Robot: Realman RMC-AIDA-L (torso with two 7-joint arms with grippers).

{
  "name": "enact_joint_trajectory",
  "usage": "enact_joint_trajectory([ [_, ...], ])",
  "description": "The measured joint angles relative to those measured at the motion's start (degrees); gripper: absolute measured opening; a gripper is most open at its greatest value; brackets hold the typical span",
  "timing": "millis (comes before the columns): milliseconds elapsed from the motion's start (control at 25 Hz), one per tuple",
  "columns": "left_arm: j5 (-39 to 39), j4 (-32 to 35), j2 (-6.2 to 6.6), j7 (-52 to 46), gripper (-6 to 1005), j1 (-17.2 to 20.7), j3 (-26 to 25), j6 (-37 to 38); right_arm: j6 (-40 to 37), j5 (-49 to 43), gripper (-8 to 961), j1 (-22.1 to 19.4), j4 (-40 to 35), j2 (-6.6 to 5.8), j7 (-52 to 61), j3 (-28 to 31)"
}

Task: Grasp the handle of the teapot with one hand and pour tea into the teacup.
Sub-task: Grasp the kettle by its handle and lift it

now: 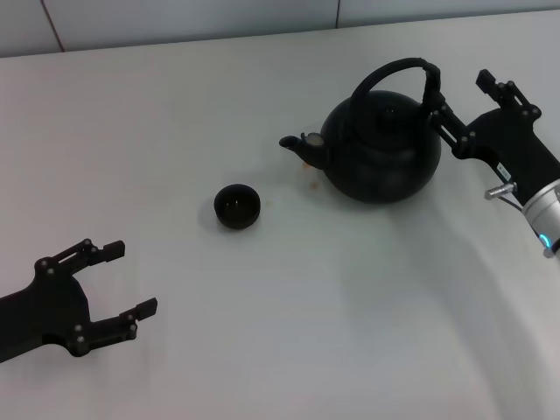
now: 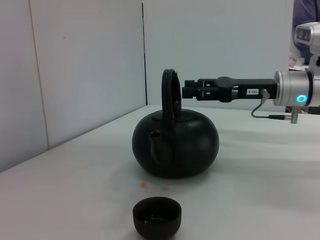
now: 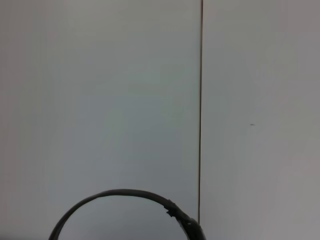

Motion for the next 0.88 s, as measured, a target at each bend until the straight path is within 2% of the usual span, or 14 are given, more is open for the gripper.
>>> enact_joint_trajectory([
  [560,-0.6,0.0,0.0,-0.1,860,-0.3,-0.7,0.0,5.7,-0.3,717,3.2,-1.5,0.0,3.2,0.2],
  [880,-0.9,0.2,0.04,-0.3,860,-0.4,-0.7,0.1,6.5,-0.4,716,4.0,-1.5,0.03,3.2,0.0],
])
